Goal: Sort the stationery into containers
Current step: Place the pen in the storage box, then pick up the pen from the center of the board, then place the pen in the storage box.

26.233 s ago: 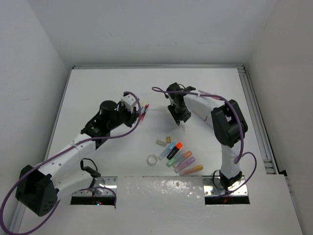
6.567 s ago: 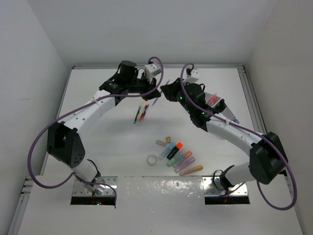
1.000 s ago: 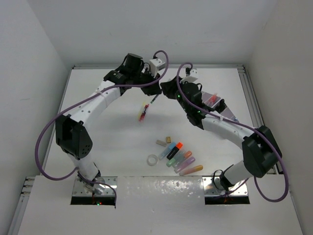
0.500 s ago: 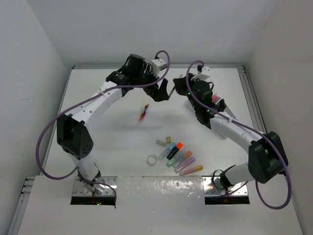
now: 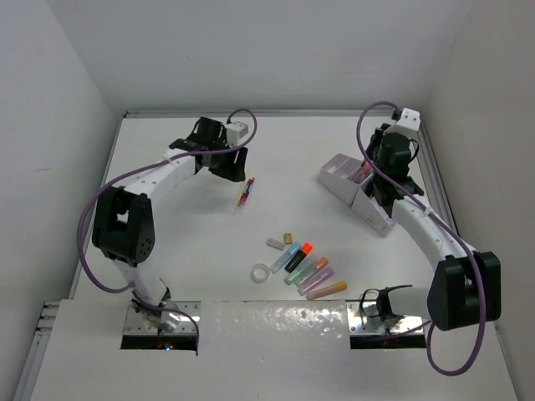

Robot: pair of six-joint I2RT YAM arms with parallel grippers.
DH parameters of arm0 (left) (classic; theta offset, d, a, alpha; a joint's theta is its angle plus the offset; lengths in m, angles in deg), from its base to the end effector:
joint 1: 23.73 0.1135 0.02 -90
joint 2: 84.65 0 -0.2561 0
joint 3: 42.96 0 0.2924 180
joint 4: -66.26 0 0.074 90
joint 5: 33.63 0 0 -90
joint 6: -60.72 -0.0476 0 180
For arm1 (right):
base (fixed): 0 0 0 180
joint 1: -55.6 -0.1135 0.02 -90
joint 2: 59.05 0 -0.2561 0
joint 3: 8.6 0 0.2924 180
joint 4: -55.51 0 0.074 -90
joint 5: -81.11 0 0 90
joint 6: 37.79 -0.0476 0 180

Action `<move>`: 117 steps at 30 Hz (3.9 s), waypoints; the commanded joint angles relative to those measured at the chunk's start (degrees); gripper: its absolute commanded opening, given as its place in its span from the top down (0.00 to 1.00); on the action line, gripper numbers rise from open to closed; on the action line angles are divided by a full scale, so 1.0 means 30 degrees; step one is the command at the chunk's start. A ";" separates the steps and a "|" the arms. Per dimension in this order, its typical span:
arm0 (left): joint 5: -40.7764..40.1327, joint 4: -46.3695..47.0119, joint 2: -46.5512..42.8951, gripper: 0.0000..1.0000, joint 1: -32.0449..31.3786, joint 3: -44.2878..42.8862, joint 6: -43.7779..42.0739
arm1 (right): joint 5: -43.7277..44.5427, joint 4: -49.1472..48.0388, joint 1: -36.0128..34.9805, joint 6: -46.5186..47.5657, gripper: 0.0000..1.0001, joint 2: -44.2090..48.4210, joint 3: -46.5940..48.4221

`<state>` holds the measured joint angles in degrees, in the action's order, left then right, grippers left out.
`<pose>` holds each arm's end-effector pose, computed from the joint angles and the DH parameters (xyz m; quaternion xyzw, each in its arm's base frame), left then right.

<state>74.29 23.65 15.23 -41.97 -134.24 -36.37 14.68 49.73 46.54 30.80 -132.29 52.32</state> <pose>0.4017 -0.1478 0.2291 0.2547 0.8977 -0.1781 0.3122 0.3473 0.0361 0.2829 0.2137 0.7117 0.0242 0.6687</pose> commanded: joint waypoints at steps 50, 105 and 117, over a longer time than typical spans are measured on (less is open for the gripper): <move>-0.4919 0.0821 0.7081 1.00 0.0043 -0.2342 0.0107 | -0.3227 0.2237 -0.1869 0.1276 0.39 0.3640 -0.0688; 0.3409 -0.0468 0.1367 0.00 -0.1393 -0.5578 0.0344 | 0.0224 -0.0922 -0.3339 0.0831 1.00 -0.1430 0.1454; -0.0608 0.0117 0.1601 0.00 -0.0191 -0.1939 -0.1005 | 0.1868 -0.2532 -0.1287 0.3796 1.00 -0.2864 -0.0070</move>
<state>74.55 21.51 21.08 -43.32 -140.64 -37.99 18.42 45.93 42.38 39.31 -139.50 52.80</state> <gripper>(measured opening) 0.996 0.111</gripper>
